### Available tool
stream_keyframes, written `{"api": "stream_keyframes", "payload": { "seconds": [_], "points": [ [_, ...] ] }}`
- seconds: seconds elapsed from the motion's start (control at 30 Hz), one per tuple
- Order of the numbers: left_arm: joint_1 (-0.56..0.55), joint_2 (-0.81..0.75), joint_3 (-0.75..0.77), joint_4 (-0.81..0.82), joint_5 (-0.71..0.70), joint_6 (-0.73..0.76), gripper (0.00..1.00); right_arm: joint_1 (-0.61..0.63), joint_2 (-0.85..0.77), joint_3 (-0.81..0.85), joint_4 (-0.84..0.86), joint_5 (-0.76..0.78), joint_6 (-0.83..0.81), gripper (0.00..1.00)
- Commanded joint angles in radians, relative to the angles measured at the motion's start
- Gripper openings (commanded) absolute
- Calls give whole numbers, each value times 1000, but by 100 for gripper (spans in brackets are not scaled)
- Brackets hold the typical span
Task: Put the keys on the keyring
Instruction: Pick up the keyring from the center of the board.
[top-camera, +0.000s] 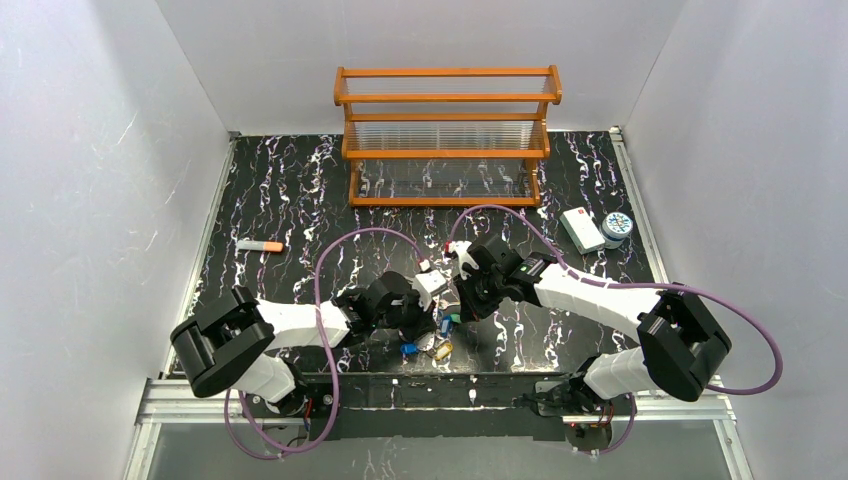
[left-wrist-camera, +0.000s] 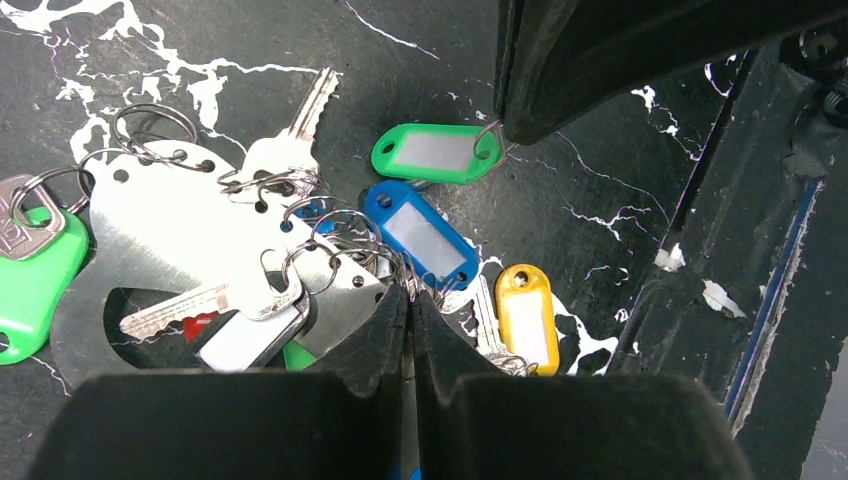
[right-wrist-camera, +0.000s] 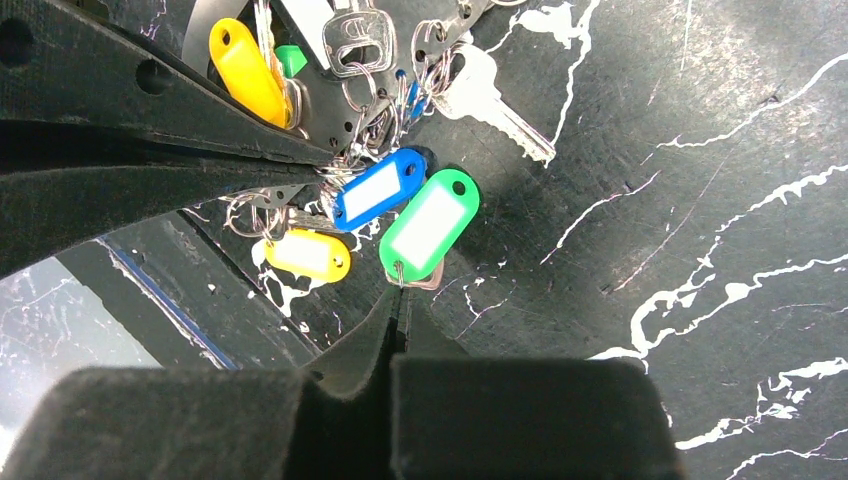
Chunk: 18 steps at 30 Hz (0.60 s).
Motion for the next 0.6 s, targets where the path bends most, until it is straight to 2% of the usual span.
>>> {"api": "stream_keyframes", "payload": {
  "seconds": [0.0,0.37,0.57],
  "points": [
    [-6,-37,-5,-4,7,12,0,6,-29,26,12,6,-9,1],
    [-6,-257,-182,185,-23,22,0,5,-93,58,4,4,-7,1],
    [-8,-325,-249,292,-34,30,0,5,-126,78,35,-92,-37,1]
  ]
}}
